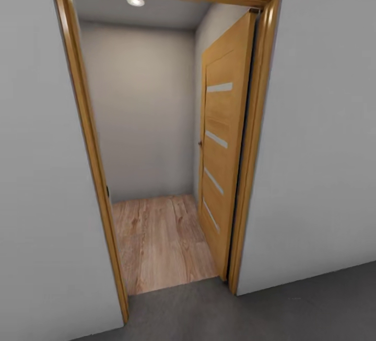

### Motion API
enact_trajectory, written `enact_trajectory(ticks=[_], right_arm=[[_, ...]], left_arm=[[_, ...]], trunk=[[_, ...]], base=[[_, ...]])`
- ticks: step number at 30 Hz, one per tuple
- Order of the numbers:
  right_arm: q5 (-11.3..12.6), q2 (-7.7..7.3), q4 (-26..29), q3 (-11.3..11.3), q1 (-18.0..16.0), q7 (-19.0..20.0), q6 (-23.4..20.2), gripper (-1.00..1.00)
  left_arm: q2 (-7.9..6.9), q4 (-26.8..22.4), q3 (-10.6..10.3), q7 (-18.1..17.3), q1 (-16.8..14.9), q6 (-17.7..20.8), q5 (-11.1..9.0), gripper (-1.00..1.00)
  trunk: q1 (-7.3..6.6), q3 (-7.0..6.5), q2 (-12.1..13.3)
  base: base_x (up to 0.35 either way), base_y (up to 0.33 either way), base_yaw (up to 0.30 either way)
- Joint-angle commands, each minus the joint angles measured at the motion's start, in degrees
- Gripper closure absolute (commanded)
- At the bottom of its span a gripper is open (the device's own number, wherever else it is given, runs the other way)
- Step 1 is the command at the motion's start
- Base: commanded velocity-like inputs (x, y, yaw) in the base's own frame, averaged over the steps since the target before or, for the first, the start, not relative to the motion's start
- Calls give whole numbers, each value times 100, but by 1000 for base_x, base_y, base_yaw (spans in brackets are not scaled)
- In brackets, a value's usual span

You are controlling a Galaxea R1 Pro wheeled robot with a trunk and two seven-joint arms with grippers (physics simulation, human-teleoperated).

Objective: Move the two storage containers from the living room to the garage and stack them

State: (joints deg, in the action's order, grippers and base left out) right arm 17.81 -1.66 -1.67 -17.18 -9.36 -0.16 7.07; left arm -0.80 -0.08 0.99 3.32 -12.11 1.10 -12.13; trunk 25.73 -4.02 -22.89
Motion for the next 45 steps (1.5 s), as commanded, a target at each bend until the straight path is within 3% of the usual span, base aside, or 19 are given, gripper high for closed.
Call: enact_trajectory(ticks=[1, 27, 45], right_arm=[[47, 2, -18, -48, -4, -2, 32, -100], [37, 2, -18, -70, -4, -2, 40, -100], [21, -1, -18, -75, -4, -2, 40, -100]], left_arm=[[1, -1, 7, 10, -2, 12, -29, -100], [1, -1, 7, 10, -2, 5, -30, -100], [-8, -1, 7, 10, -2, 5, -43, -100]], trunk=[[5, 2, -3], [5, 2, -3], [5, 2, -3]], base=[[318, -97, 220], [293, -149, 22], [266, -111, 241]])
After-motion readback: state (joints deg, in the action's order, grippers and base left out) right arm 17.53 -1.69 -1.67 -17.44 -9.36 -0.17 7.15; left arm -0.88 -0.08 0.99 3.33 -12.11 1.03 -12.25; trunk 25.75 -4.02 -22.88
